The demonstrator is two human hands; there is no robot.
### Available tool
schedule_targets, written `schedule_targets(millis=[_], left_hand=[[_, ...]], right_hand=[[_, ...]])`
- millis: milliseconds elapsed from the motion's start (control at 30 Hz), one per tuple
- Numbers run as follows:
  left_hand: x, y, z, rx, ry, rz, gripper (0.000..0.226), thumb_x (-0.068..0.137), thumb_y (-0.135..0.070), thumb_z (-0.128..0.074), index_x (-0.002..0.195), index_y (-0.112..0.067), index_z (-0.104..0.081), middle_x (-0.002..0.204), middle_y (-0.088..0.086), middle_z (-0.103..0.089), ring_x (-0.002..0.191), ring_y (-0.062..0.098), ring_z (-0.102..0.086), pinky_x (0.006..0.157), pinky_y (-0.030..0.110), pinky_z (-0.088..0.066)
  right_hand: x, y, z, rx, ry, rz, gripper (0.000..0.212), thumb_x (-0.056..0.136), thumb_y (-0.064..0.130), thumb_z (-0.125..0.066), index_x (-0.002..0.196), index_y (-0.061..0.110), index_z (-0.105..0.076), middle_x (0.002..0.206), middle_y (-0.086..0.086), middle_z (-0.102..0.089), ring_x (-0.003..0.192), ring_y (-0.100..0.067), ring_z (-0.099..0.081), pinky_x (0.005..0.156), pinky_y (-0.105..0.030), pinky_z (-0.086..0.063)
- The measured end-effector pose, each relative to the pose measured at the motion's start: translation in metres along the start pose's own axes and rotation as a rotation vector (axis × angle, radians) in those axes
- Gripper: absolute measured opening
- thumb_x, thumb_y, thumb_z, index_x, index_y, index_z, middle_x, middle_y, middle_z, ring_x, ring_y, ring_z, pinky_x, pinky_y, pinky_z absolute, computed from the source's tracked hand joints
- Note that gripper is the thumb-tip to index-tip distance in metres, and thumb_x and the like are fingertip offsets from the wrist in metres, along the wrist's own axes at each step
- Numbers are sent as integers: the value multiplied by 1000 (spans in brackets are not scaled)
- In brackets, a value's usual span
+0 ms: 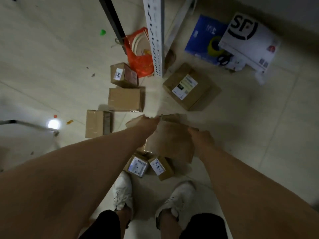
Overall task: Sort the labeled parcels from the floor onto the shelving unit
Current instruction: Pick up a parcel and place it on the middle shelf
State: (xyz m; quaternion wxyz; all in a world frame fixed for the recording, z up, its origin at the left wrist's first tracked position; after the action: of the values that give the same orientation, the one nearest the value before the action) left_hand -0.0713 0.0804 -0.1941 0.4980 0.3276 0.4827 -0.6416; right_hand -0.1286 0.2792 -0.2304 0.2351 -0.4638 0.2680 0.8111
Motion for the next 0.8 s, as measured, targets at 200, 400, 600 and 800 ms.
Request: schedule_targets(millis=[200,400,600,800], left_hand=[[77,24,-32,-134,-54,77,61,97,-55,-46,146,-18,-42,144,10,-49,129,30,-49,96,33,-44],[48,25,-30,-356,-14,267,77,90,-67,-50,148,-18,-34,150,16,-38,135,43,-38,106,67,-33],[-48,1,13,-540,-44,283,88,77,-77,-57,144,-24,-38,147,13,-42,132,44,-41,99,70,-38],[-178,-33,59,-749,-96,197,79,66,-71,-69,125,-20,-56,117,11,-65,104,39,-62,94,57,-50]], right_hand=[[80,-27,-34,315,123,-77,75,95,65,-47,149,13,-46,150,-14,-48,133,-34,-49,113,-47,-39],[56,-23,-27,379,86,-71,81,88,80,-34,146,26,-48,145,-13,-52,132,-35,-49,114,-52,-35],[-53,3,43,593,82,-138,50,91,62,-58,113,17,-59,114,-8,-61,108,-33,-59,101,-57,-48],[-211,36,109,744,73,-40,9,95,23,-55,101,22,-63,117,-10,-61,105,-30,-57,93,-57,-52]])
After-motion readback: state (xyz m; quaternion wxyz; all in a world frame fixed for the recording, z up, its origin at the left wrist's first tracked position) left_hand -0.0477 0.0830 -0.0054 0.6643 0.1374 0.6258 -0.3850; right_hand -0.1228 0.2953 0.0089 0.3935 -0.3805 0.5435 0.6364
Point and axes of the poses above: each hand's wrist, its own x-axis towards the middle knuckle, its own z-axis out of the back of the hand, y = z × x, the point moved 2 cm from there along x, towards the middle knuckle
